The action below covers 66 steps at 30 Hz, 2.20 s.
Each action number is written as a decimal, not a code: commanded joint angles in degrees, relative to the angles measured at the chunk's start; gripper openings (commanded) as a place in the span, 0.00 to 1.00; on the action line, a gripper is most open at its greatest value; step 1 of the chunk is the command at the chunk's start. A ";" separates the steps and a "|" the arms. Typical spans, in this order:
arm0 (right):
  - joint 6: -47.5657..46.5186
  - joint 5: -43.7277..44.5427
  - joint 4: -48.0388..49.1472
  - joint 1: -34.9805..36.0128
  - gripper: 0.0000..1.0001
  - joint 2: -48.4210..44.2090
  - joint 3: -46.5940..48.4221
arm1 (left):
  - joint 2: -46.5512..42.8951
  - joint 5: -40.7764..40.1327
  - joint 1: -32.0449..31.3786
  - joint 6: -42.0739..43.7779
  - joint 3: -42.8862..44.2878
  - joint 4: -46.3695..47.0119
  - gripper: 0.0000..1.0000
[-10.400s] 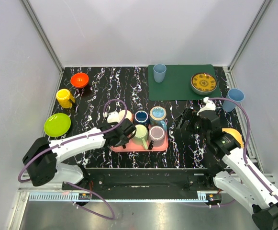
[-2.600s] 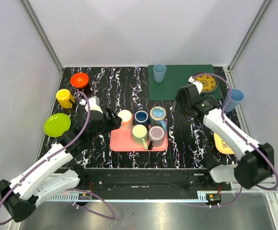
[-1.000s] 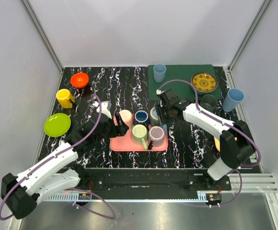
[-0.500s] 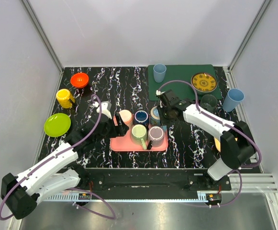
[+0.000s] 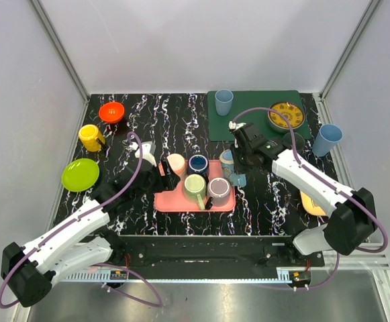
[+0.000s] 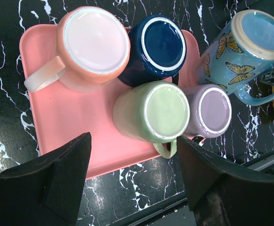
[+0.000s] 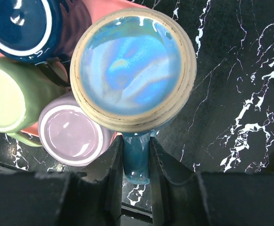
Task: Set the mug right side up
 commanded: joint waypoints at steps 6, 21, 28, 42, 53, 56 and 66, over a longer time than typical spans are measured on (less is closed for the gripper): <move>0.74 -0.41 2.04 0.13 0.00 -5.16 3.62 | -0.69 -0.47 -0.12 0.09 1.99 2.62 0.74; 16.01 -2.58 14.67 -0.13 0.00 -16.05 9.52 | -11.05 7.76 -0.03 -6.14 -5.46 31.63 0.80; 34.20 -21.28 45.98 -2.68 0.00 -19.48 -0.14 | -6.16 16.93 -0.12 -22.03 -19.95 74.64 0.90; 55.93 -36.17 74.29 -5.23 0.00 -16.41 -10.35 | 15.47 18.35 -0.03 -27.51 -13.92 105.20 0.91; 55.23 -40.82 74.37 -5.23 0.00 -17.12 -15.98 | 24.79 19.39 0.32 -30.49 -3.64 109.84 0.75; 54.88 -42.67 74.29 -5.23 0.00 -17.29 -16.94 | 27.43 20.80 0.59 -31.81 -1.35 111.25 0.68; 49.96 -45.58 68.23 -5.23 0.00 -20.45 -19.76 | 28.75 22.37 1.99 -33.31 1.38 112.83 0.09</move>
